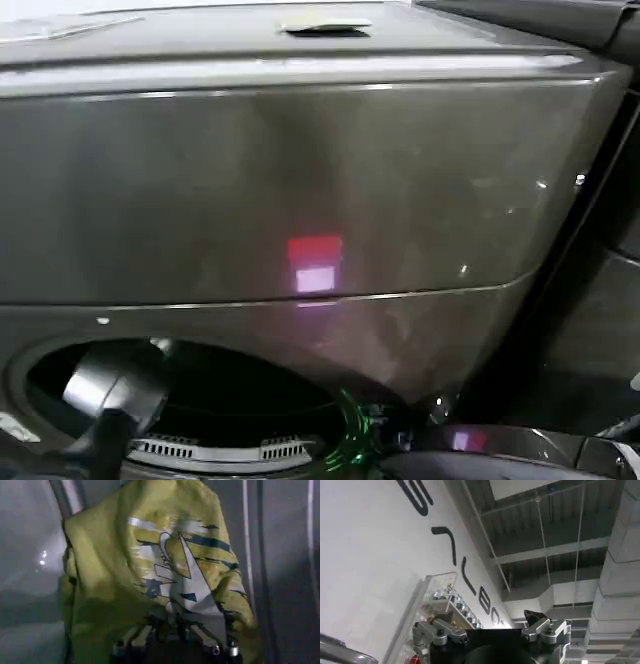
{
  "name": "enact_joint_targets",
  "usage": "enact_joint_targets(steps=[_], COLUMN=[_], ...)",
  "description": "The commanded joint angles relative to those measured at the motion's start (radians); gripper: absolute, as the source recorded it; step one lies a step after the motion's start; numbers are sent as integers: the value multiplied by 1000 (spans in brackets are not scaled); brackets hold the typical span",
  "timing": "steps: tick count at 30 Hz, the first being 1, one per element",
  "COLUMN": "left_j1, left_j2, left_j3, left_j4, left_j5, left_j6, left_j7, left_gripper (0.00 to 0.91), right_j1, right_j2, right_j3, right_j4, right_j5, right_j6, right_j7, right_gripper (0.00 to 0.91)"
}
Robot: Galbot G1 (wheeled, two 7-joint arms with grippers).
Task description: Grasp the clothes from the dryer.
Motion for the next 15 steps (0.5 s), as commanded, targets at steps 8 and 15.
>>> enact_joint_targets(steps=[8,15], left_j1=[152,340], left_j2=[54,89], left_j3=[-190,-284], left_j4=[-270,-661], left_j5=[-375,-554], left_j6=[204,426], left_j7=[-287,-562], left_gripper=[0,0], right_j1=[33,61], right_j2=[-2,-1], right_j3=[-41,-78], right_j4=[6,13], right_j5=[-16,-30], right_j6=[-1,0], right_j7=[1,4], right_gripper=[907,907])
